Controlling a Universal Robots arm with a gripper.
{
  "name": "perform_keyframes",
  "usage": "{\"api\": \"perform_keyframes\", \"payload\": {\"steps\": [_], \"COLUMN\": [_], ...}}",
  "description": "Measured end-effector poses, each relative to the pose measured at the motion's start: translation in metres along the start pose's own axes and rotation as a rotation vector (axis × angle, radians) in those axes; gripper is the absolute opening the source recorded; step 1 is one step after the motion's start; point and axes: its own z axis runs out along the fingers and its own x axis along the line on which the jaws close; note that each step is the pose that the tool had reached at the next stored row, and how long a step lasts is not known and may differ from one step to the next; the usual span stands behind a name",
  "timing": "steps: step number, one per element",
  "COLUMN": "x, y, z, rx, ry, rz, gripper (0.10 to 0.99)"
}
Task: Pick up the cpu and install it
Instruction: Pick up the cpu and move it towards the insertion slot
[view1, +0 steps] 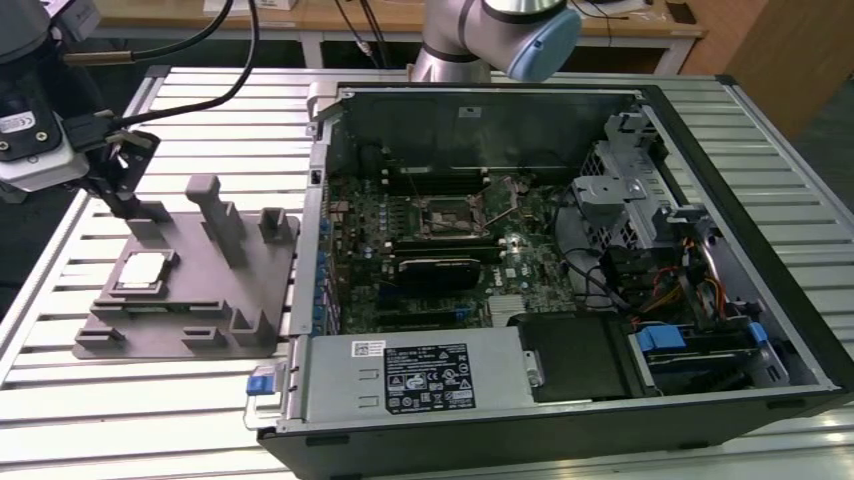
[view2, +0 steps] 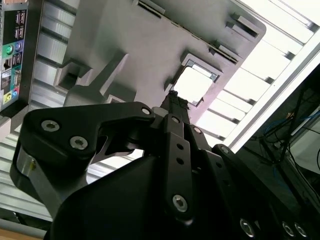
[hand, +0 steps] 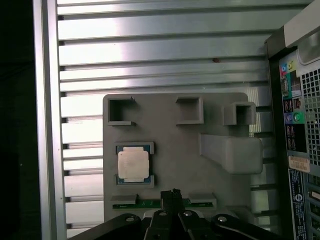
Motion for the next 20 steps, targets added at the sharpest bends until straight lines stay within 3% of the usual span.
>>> {"api": "perform_keyframes", "payload": {"steps": [20], "x": [0.0250], "y": [-0.0023], "z": [0.0099], "rx": [0.000], "ry": [0.0000], "rz": [0.000], "gripper": [0.106]}}
